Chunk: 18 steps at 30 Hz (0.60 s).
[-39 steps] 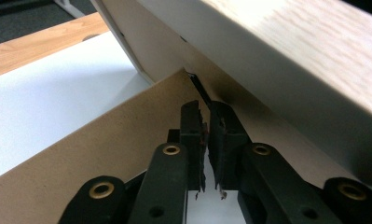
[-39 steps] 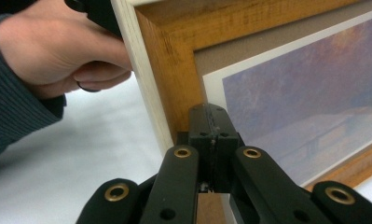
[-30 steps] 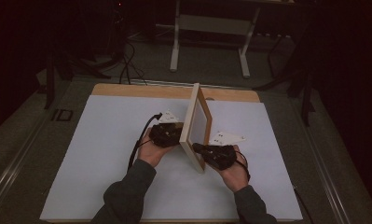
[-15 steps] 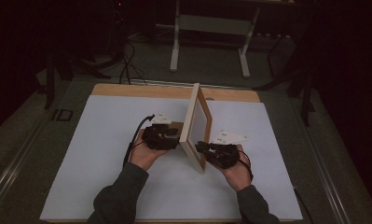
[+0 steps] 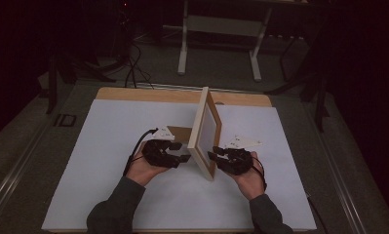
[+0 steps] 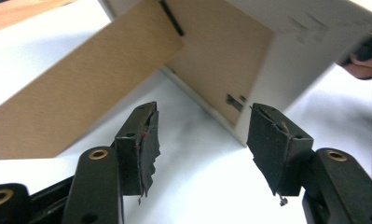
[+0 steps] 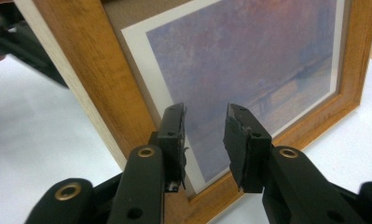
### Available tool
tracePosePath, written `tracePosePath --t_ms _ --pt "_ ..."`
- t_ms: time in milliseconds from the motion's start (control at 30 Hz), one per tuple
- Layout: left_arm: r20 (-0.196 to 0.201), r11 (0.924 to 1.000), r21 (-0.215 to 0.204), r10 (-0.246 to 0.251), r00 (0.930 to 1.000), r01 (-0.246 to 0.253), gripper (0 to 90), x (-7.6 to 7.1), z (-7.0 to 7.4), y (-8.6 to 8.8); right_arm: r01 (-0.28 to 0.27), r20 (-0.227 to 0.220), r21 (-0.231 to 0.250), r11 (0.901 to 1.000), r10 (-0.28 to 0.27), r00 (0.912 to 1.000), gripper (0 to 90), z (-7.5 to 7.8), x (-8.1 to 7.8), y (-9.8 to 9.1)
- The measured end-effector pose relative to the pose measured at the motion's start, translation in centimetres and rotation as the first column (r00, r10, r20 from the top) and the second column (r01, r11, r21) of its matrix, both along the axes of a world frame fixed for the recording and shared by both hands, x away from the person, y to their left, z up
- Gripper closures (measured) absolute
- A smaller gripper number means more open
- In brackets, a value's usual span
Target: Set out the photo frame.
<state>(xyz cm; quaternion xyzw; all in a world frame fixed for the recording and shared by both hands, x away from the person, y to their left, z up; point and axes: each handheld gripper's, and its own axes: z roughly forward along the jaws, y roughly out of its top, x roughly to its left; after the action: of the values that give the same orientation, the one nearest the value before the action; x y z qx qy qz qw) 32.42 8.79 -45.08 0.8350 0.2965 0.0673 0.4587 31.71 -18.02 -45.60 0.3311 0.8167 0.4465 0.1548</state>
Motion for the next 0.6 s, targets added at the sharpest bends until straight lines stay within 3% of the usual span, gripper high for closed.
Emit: tracePosePath --t_ms 67,100,300,600 --pt "0.009 1.0 0.001 -0.006 0.9999 0.006 42.4 -0.2 0.0 0.0 0.005 -0.003 0.005 1.0 -0.005 1.0 66.5 -0.1 0.0 -0.1" --pt "0.031 1.0 0.004 -0.008 0.9995 0.008 42.5 -0.7 0.1 -0.1 0.007 -0.004 0.004 1.0 -0.007 1.0 65.2 -0.1 0.1 -0.1" --pt "0.033 0.9992 -0.01 -0.038 0.9987 0.039 36.8 -1.6 0.5 -0.7 0.033 -0.015 0.007 0.9994 -0.032 0.9994 61.8 -0.3 0.3 -0.3" --pt "0.095 0.9989 -0.04 0.029 0.9951 -0.026 26.1 -2.2 1.8 -2.7 0.047 -0.02 0.015 0.9988 -0.046 0.9987 59.5 -0.5 0.5 -0.7"
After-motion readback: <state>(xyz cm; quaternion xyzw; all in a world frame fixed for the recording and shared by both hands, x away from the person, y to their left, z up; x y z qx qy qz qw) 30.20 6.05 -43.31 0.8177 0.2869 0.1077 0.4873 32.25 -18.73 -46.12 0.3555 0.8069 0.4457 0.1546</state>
